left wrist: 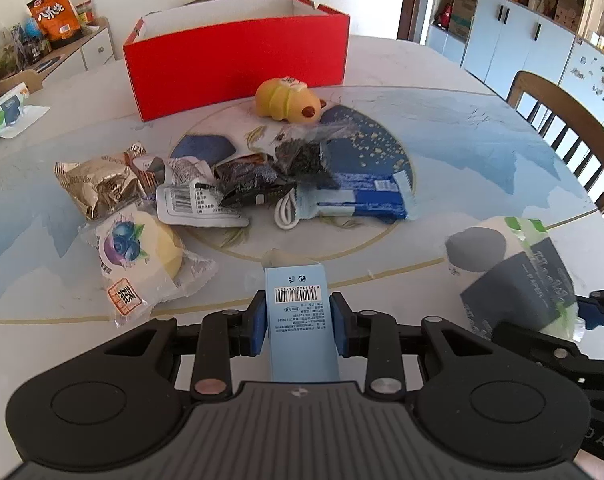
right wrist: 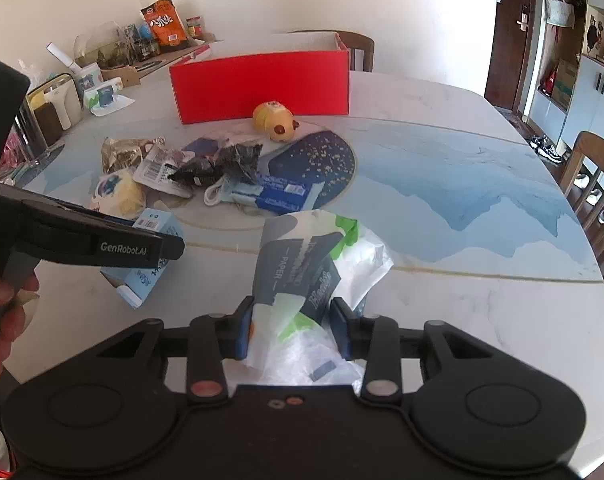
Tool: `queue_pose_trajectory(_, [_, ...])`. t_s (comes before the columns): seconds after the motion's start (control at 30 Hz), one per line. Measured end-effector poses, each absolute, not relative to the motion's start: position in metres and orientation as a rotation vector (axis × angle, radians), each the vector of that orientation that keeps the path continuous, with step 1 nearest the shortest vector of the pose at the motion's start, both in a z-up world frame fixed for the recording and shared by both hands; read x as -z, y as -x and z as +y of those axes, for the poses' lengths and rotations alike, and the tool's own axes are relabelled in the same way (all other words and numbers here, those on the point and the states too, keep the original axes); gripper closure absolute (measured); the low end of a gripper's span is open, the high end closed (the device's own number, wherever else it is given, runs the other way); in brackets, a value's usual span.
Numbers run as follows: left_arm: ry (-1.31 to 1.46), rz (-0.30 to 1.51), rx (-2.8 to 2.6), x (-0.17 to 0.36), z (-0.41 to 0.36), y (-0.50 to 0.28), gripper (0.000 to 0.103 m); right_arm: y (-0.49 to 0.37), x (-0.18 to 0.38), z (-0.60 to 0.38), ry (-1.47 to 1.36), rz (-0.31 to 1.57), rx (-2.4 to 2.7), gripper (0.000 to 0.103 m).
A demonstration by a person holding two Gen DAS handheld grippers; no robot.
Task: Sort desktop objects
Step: 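Carry the blue carton and white-green bag over the red box with both tools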
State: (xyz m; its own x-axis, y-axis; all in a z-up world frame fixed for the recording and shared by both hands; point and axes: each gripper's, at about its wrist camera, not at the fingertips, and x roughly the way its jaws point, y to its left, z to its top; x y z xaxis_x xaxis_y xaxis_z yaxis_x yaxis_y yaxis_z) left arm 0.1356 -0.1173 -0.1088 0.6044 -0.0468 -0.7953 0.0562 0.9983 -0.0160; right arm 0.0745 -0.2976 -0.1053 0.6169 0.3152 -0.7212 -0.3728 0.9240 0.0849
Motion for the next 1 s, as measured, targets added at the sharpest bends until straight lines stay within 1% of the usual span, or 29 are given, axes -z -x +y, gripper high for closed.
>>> queue_pose_trajectory(0.23, [0.002,0.891,0.087,0.091,-0.115,-0.135,0.072,-0.079,0.093,-0.292,0.094,0.792,-0.403,0.068])
queue_pose_trajectory(0.6, [0.022,0.864,0.15,0.065,-0.091,-0.147,0.072,-0.097,0.066,-0.275,0.069,0.76,-0.396,0.069])
queue_pose_trajectory(1.0, [-0.002,0.819,0.275,0.029,-0.052,-0.204,0.072,-0.16,0.024,-0.238,0.037,0.712,-0.384,0.069])
